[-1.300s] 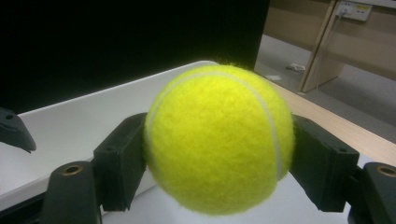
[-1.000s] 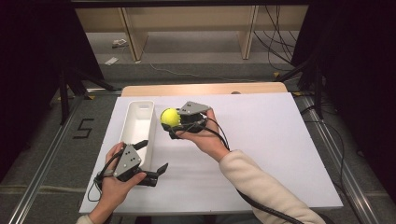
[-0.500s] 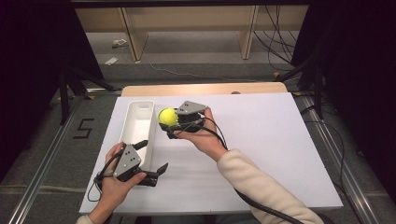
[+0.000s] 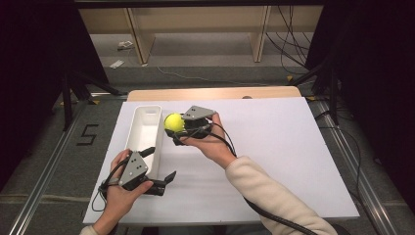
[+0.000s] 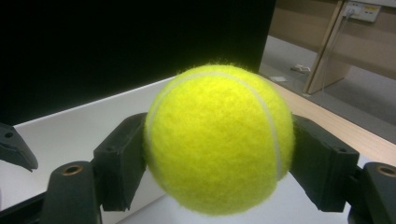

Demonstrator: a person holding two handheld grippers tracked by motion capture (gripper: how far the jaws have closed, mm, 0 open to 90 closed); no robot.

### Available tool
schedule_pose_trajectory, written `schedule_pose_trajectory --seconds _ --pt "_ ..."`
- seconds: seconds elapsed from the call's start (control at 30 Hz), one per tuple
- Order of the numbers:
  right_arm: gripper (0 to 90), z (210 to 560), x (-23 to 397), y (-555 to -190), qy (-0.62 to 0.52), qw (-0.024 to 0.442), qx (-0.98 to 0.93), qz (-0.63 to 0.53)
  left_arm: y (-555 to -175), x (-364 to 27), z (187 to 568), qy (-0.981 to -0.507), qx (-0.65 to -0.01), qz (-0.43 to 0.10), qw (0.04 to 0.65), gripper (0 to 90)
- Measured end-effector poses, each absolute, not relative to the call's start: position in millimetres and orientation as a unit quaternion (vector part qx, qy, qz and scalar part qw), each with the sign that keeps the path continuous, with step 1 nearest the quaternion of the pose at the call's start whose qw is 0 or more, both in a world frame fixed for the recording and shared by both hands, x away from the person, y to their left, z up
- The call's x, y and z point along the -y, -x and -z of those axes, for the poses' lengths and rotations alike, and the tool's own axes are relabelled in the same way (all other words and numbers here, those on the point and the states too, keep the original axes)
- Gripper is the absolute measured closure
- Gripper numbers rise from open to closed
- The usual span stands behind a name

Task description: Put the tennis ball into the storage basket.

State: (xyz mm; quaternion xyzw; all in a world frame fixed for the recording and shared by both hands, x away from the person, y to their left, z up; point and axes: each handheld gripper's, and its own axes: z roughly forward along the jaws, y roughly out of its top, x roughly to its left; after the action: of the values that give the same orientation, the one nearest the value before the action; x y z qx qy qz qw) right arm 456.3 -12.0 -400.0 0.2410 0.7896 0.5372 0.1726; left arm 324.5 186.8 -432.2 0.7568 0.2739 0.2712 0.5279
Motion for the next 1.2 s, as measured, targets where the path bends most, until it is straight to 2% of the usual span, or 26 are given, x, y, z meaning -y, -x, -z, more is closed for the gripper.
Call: schedule_pose_trajectory --seconds 1.2 --pt "26.3 395.7 -2.8 -460.5 -0.234 0.169 -0.793 -0.537 -324.1 -186.2 432.1 -0.757 -0.272 -0.268 0.530 0.0"
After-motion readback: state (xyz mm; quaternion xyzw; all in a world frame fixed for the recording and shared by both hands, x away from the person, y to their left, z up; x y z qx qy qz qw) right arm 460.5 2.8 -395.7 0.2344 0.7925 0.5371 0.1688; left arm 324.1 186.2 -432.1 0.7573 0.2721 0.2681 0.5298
